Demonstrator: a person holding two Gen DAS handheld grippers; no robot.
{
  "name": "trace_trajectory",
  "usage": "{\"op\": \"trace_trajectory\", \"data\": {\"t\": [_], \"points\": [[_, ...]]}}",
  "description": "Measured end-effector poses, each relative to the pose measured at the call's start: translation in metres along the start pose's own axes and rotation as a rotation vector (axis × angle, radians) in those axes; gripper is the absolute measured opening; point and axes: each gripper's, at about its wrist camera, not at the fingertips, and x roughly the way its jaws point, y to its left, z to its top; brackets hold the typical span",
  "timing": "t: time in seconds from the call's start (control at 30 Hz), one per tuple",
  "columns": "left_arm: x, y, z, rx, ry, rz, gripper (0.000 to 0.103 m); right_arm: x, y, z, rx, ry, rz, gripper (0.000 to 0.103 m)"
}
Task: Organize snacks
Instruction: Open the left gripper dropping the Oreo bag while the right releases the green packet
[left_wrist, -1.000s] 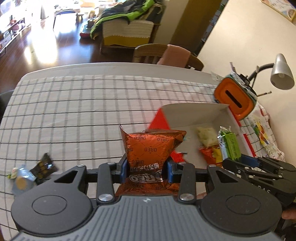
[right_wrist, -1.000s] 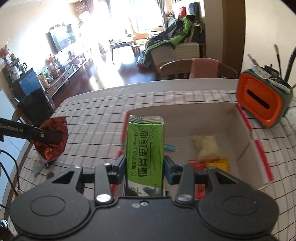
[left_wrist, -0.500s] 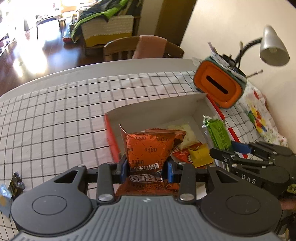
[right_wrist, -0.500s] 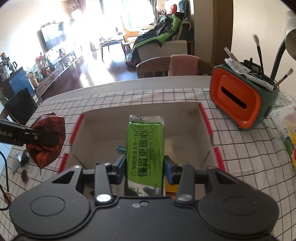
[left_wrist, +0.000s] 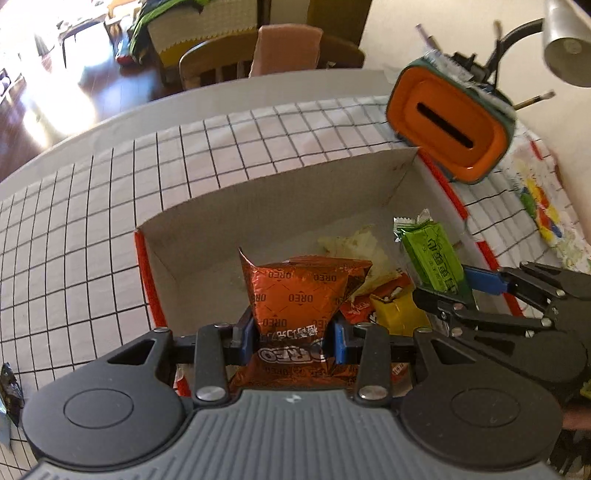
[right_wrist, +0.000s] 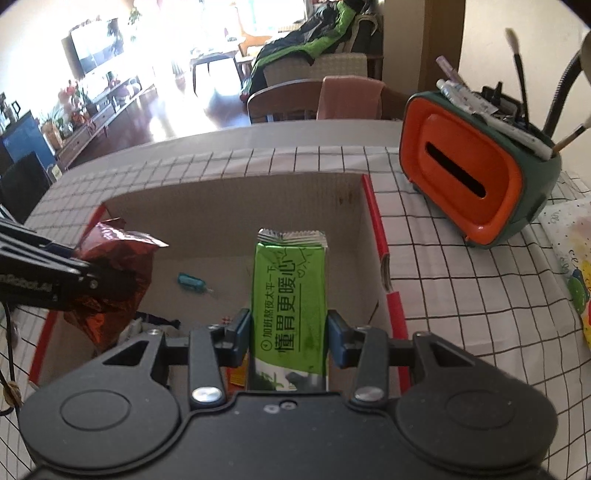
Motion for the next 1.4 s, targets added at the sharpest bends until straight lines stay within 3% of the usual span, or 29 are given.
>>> {"op": "trace_trajectory", "data": {"t": [0.4, 0.67, 1.1, 1.4], "points": [[0.042, -0.001, 0.015, -0.031, 0.149, 0.039, 0.038, 0.02, -0.001, -0.001, -0.014, 0.086, 0.031, 0.042], [0.055, -0.003, 0.021, -0.037, 0.197, 0.049, 0.039, 0.022, -0.001, -0.002, -0.015, 0.106, 0.033, 0.042], [0.038, -0.002, 0.014, -0.039, 0.143, 0.022, 0.04, 0.01, -0.003, -0.001, 0.016, 0.079, 0.045, 0.043], [0.01, 0.0, -0.004, -0.036, 0.07, -0.027, 0.044, -0.02, -0.002, -0.003, 0.043, 0.014, 0.087, 0.046]]}}
